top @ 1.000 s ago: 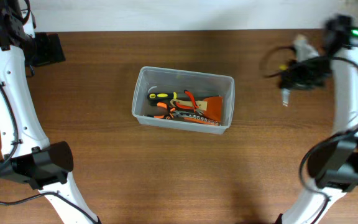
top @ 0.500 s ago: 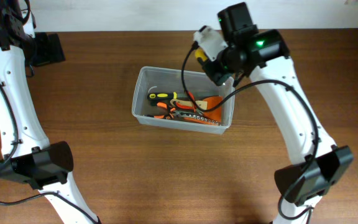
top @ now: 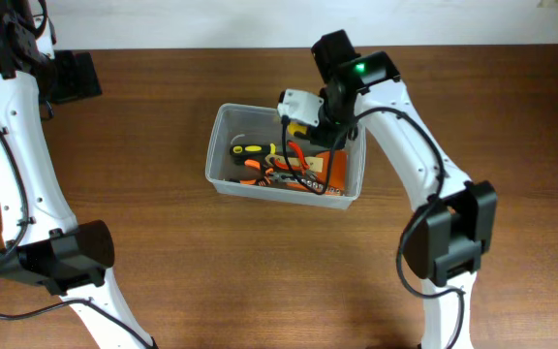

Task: Pack container
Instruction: 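Carry the screwdriver over the container and lower it inside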

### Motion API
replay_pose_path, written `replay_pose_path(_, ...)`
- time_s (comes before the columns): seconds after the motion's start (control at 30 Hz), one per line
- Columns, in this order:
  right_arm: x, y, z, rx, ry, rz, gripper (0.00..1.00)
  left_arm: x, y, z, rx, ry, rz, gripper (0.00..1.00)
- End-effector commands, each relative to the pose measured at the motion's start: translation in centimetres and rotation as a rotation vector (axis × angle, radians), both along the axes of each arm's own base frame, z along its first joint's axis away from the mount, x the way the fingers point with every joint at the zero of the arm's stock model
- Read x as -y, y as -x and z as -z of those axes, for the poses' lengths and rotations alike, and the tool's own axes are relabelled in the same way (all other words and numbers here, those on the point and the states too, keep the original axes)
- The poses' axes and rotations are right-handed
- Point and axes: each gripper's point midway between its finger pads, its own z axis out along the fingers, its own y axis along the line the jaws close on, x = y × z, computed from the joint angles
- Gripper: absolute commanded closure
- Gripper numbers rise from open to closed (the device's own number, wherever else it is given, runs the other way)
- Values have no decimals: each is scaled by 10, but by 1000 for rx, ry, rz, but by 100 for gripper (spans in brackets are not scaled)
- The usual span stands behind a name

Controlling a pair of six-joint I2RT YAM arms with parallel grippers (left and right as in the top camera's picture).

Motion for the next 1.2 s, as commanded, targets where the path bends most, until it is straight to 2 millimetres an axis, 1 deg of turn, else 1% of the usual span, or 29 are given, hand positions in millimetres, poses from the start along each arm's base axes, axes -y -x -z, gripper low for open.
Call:
replay_pose_path(0.0, -4, -2, 21, -12, 7, -143, 91, -2, 3, -5, 9, -3, -19, 1)
replay_pose_path(0.17, 0, -3, 57, -76, 28, -152, 92, -2, 3, -5, 9, -3, -19, 1)
replay_pose_path(0.23, -3, -1, 65, -97, 17, -155, 95, -2, 3, -5, 9, -3, -19, 1)
replay_pose_path(0.33, -17, 4, 63, -110, -38, -175, 96, -2, 3, -5, 9, -3, -19, 1)
replay_pose_path(0.47, -30, 2, 62, -79, -45, -199, 96, -2, 3, -5, 9, -3, -19, 1)
replay_pose_path(0.7, -42, -1, 61, -44, -55, -220, 96, -2, 3, -5, 9, -3, -19, 1)
replay_pose_path(0.73, -42, -2, 61, -43, -56, -221, 93, -2, 3, -5, 9, -3, -19, 1)
replay_pose_path(0.77, -42, -1, 61, -44, -55, -221, 85, -2, 3, -5, 9, -3, -19, 1)
replay_pose_path(0.8, -42, -1, 61, -49, -54, -217, 70, -2, 3, -5, 9, -3, -19, 1)
replay_pose_path(0.83, -42, 0, 61, -55, -54, -202, 62, -2, 3, -5, 9, -3, -19, 1)
replay_pose_path(0.9, -40, -1, 61, -63, -46, -150, 53, -2, 3, -5, 10, -3, -19, 1)
replay_pose_path(0.93, -39, -2, 60, -63, -42, -128, 29, -2, 3, -5, 9, -3, -19, 1)
replay_pose_path(0.97, -38, -4, 57, -56, -34, -101, 1, -2, 3, -5, 9, -3, -19, 1)
replay_pose_path(1.03, -35, -11, 47, -30, -16, -31, 1, -2, 3, -5, 9, -3, -19, 1)
replay_pose_path(1.07, -31, -15, 36, -4, 1, 12, 1, -2, 3, -5, 9, -3, -19, 1)
replay_pose_path(1.17, -24, -24, -6, 72, 5, 113, 1, -2, 3, -5, 9, -3, -19, 1)
